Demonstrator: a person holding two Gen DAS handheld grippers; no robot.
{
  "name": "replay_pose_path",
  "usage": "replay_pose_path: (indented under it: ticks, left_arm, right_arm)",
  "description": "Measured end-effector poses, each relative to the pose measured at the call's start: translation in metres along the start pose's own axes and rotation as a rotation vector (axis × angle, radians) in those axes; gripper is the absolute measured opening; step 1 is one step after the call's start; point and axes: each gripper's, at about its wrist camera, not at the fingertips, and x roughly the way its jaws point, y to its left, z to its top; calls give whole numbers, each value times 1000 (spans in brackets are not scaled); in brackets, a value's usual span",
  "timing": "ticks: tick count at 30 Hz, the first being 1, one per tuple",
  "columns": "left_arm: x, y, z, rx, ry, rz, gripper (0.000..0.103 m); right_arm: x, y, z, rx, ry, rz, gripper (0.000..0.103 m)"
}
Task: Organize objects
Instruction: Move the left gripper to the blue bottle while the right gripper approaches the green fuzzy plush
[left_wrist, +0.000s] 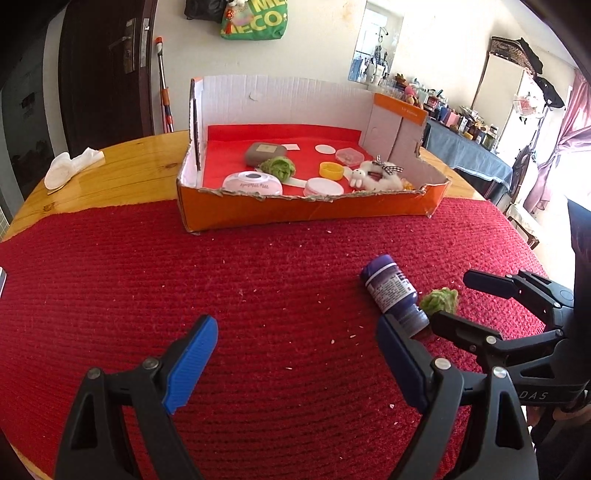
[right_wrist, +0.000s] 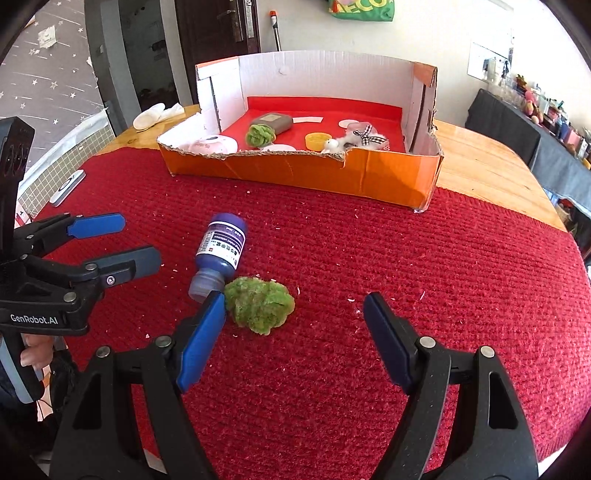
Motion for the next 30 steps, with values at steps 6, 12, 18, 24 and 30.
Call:
replay_pose_path:
  ticks: [6,12,18,24,30]
  left_arm:
    - [1,-4,1,4,16,-33,92]
    - [4,-21,2,39,31,-69,92]
    - [18,-45,3,99,79,-99,92]
    - [26,-52,5,143,57,10,92]
    - [27,-23,9,90,58,52,92]
  right_arm:
    - [1,-9,4,11,-15,-11,80]
    - [-5,-34,11,65,-43,-13,83]
    - [-9,-51,18,98,-58,-4,83]
    - [-8,-61,23,121,-63,4,83]
    - [-7,-67,25,134,-71,29,83]
